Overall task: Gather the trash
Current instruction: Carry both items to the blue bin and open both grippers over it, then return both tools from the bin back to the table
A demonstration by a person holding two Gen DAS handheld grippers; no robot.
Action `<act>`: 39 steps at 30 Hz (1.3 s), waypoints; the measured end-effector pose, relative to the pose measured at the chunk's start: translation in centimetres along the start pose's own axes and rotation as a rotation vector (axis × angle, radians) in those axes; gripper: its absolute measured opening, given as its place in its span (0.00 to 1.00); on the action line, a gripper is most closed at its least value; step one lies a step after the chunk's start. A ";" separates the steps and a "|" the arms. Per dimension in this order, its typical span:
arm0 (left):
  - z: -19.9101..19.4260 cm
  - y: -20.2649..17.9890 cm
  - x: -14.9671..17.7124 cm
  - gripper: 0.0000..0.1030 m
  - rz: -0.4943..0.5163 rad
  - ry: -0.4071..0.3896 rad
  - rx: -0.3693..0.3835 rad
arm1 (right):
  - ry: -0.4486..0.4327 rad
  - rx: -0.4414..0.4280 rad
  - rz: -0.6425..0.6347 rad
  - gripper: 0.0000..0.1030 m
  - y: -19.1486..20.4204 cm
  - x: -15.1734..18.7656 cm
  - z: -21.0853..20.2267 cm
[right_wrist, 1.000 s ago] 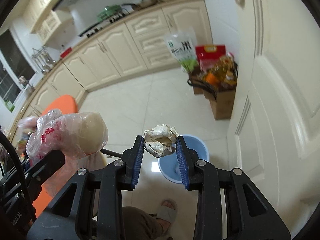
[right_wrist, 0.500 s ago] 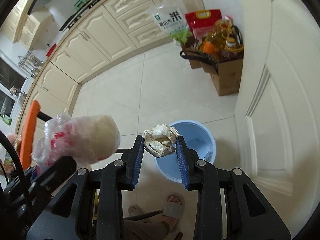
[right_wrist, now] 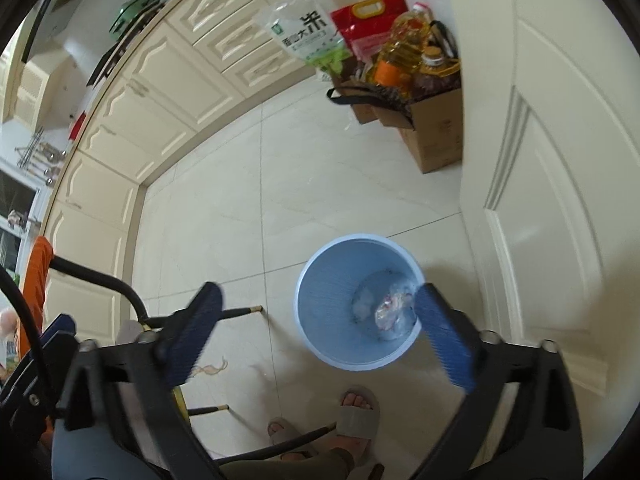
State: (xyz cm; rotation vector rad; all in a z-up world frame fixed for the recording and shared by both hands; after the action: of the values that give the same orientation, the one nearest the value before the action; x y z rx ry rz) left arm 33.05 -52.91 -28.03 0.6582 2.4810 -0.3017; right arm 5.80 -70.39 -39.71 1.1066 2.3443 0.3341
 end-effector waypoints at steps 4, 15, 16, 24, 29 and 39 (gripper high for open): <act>-2.7 -0.4 1.1 0.93 0.011 -0.035 0.005 | -0.013 0.016 0.012 1.00 0.2 0.3 -1.7; -14.5 2.1 5.2 0.99 0.022 -0.192 0.011 | -0.147 -0.002 -0.075 1.00 6.4 2.1 -11.1; -15.8 2.8 5.9 0.99 0.016 -0.208 0.008 | -0.169 -0.007 -0.094 1.00 7.6 2.4 -12.3; -26.0 8.5 12.9 0.99 -0.052 -0.340 -0.074 | -0.288 -0.038 -0.240 1.00 17.1 5.8 -19.5; -31.3 11.3 17.7 0.99 -0.104 -0.405 -0.136 | -0.348 -0.056 -0.337 1.00 22.9 8.8 -23.0; -43.1 17.3 28.1 0.99 -0.254 -0.524 -0.284 | -0.461 -0.102 -0.564 1.00 34.9 17.6 -28.6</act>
State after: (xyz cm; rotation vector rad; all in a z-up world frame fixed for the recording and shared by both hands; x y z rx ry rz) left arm 1.91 -12.43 -9.63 0.1195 2.0400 -0.1800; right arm 3.12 -34.65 -7.13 0.3821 2.0760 -0.0136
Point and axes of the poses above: each gripper's, at about its wrist camera, not at the fingertips, and z roughly the way its jaws point, y to its left, x to its underside, the point moved 3 cm from there along z, roughly the way its jaws point
